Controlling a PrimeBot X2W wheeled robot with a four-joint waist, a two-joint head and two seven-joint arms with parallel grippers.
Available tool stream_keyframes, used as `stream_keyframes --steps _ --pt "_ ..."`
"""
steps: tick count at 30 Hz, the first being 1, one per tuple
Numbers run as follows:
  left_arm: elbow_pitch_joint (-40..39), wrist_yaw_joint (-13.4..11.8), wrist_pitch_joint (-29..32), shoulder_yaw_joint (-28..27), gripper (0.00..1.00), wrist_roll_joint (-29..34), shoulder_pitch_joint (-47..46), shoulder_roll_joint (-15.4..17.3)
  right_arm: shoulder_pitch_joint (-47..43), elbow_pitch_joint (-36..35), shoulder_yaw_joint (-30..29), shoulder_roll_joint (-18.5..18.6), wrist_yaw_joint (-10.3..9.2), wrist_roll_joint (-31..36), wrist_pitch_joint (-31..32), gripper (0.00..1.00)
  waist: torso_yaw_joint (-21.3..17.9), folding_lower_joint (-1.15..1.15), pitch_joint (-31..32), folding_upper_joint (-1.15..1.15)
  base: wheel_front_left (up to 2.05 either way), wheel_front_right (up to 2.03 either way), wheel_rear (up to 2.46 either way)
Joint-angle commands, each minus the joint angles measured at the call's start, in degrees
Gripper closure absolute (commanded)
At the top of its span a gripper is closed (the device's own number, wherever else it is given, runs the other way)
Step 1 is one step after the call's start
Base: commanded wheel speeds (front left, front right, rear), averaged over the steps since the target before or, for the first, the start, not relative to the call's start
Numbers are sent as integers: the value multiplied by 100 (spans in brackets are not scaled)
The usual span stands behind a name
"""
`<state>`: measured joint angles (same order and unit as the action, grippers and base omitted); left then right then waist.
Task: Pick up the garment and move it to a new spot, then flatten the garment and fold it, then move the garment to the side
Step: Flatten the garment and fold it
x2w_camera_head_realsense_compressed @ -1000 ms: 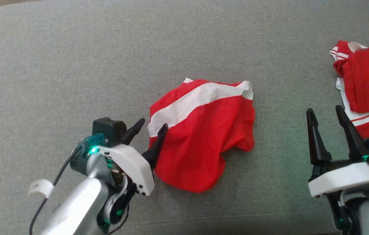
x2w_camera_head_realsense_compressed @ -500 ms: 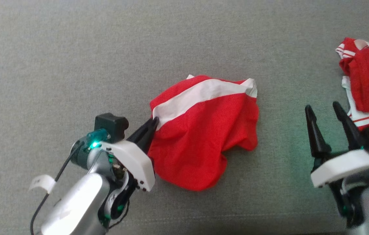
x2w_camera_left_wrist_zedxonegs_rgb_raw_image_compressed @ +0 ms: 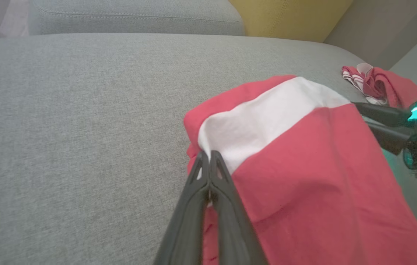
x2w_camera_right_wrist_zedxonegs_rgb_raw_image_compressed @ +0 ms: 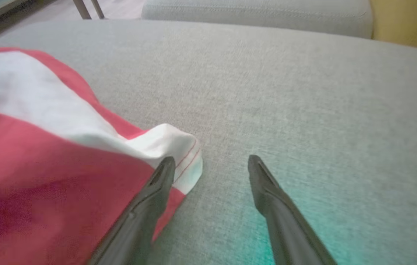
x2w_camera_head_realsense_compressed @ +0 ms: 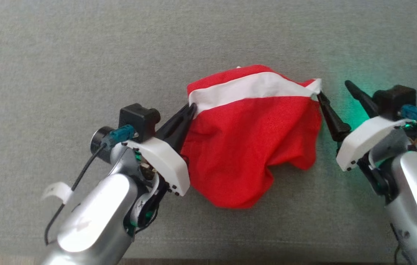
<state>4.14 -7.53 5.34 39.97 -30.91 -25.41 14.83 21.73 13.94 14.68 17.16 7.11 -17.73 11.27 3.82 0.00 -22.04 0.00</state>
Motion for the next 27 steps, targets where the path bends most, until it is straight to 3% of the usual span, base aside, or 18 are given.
stream_keyframes --steps 1,8,9,10,11,15,19,27 --pt "-141 19 -86 -178 100 62 -236 45 152 -19 244 151 37 -102 8 0 92 0 -73 0 0 0 0" --pt "-84 26 -184 -147 100 86 -303 3 620 609 985 409 37 -316 -17 0 132 0 -136 0 0 0 0" --pt "-77 26 -195 -147 100 88 -311 3 679 686 1099 437 37 -344 1 14 130 0 -143 0 0 0 0" --pt "-70 30 -212 -146 100 90 -317 5 731 757 1229 471 37 -382 30 48 128 0 -144 0 0 0 0" --pt "-60 37 -233 -142 100 98 -325 11 778 809 1323 499 37 -437 18 100 127 0 -142 0 0 0 0" --pt "-39 32 -375 -166 100 149 -338 45 841 883 1380 559 37 -581 -196 100 129 0 -88 0 0 0 0" --pt "-83 -73 -684 -286 100 281 -354 137 808 722 1078 616 37 -661 -724 100 87 0 88 0 0 0 0" --pt "-626 -370 -1061 -552 100 692 -541 470 674 -503 209 713 37 -421 -1189 100 -126 0 609 0 0 0 0"
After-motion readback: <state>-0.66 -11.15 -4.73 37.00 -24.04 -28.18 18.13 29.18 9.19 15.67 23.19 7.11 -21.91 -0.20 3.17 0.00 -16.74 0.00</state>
